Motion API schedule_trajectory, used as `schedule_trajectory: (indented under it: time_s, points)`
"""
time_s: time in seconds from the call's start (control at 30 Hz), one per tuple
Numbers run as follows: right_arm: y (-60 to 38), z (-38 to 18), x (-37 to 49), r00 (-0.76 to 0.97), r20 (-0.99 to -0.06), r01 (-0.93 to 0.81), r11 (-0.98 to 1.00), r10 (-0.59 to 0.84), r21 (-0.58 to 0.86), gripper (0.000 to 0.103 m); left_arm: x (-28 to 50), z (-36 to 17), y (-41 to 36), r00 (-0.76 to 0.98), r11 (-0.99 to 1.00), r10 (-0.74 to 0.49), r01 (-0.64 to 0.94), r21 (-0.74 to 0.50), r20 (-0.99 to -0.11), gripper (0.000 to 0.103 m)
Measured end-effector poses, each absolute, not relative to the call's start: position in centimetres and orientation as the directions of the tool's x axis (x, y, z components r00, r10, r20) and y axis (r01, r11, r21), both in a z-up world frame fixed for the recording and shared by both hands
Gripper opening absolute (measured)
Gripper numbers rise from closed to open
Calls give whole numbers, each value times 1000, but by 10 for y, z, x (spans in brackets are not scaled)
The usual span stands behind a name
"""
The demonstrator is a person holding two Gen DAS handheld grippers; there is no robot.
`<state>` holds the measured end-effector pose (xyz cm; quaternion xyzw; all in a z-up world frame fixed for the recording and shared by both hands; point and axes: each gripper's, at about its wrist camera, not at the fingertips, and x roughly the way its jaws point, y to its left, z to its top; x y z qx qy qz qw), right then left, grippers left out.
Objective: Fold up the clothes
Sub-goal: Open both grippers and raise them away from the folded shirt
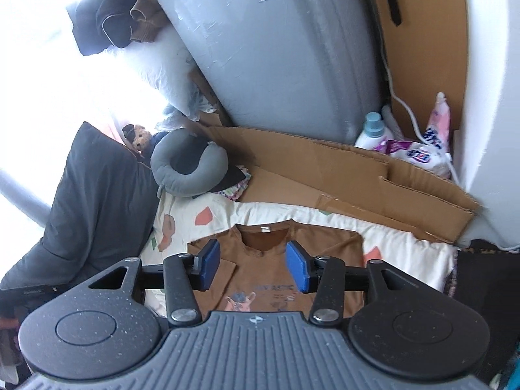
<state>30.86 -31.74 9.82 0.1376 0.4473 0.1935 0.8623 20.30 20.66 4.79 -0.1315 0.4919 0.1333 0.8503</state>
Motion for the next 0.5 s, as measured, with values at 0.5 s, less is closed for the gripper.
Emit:
schedule_trajectory:
  time_s: [0.5]
  points:
    - [-373, 113, 237, 547, -700, -228, 886, 460, 404, 80, 126, 89, 195, 627, 953, 74, -274, -130, -776, 91]
